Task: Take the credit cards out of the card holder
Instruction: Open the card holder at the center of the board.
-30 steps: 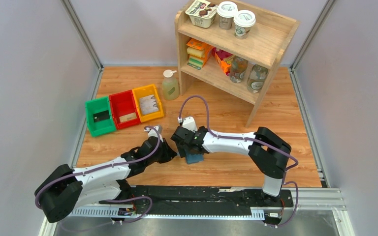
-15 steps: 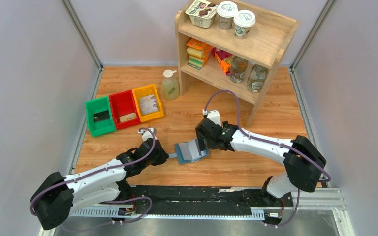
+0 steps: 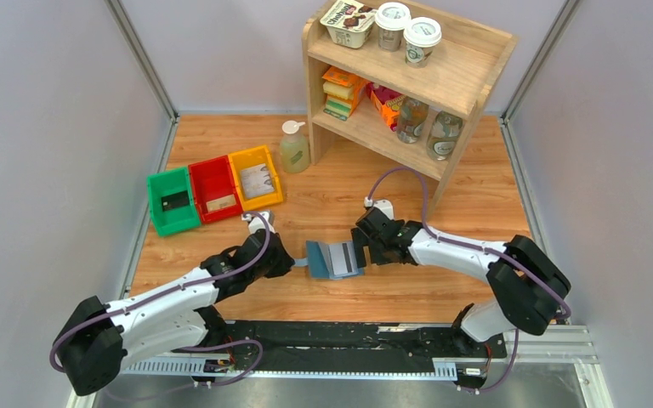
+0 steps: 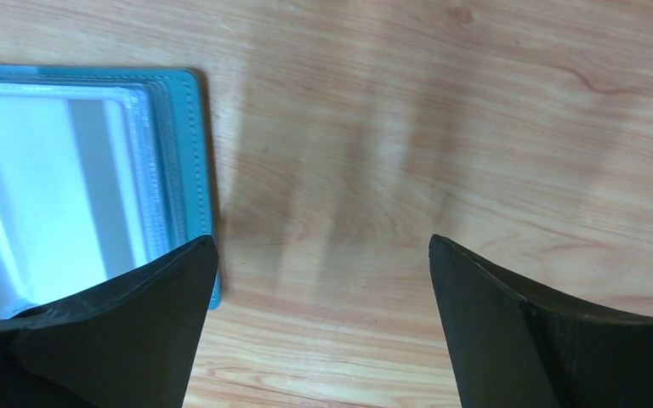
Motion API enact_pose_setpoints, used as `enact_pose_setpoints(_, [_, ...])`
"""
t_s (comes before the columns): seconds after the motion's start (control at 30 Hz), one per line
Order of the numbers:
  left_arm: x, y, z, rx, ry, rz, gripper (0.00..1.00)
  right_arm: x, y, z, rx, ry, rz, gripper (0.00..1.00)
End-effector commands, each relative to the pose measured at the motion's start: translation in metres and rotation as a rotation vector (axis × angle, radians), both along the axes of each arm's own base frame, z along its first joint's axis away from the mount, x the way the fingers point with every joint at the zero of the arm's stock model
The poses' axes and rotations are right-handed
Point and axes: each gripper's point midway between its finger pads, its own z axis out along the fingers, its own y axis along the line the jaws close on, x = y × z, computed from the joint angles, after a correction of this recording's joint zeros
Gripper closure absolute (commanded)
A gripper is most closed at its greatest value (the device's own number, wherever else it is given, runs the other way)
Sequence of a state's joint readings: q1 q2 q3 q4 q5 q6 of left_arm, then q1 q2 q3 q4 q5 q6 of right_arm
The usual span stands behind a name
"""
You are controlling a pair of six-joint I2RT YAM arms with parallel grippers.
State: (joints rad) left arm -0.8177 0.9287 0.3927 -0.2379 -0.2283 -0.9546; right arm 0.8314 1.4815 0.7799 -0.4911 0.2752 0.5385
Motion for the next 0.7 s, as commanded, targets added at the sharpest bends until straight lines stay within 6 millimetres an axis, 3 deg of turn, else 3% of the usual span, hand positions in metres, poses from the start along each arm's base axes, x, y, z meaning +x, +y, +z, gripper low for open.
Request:
enact_pose_setpoints(0.0, [0.002,-0.004,0.007,0.024,0.0,-0.031,1.0,0.014,0.022,0.032,0.117,-0.095,0.037,0.02])
enact_pose_setpoints(0.13, [0.003,-0.008,0.008,0.032,0.009,-0.051,1.0,0.019,0.025,0.06,0.162,-0.148,0.048,0.04])
enact_pose_setpoints(0.3, [0.003,-0.007,0.004,0.059,0.028,-0.049,1.0,0.022,0.047,0.085,0.28,-0.191,0.108,0.1])
enact_pose_setpoints(0.5, [-0.001,0.005,-0.008,0.106,0.063,-0.009,1.0,0.02,0.077,0.08,0.385,-0.148,0.167,0.4])
enact_pose_setpoints(0.63, [-0.004,0.013,-0.017,0.131,0.083,0.013,0.99,0.015,0.095,0.073,0.452,-0.103,0.214,0.5])
enact_pose_setpoints(0.67, [-0.005,0.014,-0.018,0.132,0.085,0.012,0.93,0.014,0.098,0.071,0.461,-0.094,0.222,0.51])
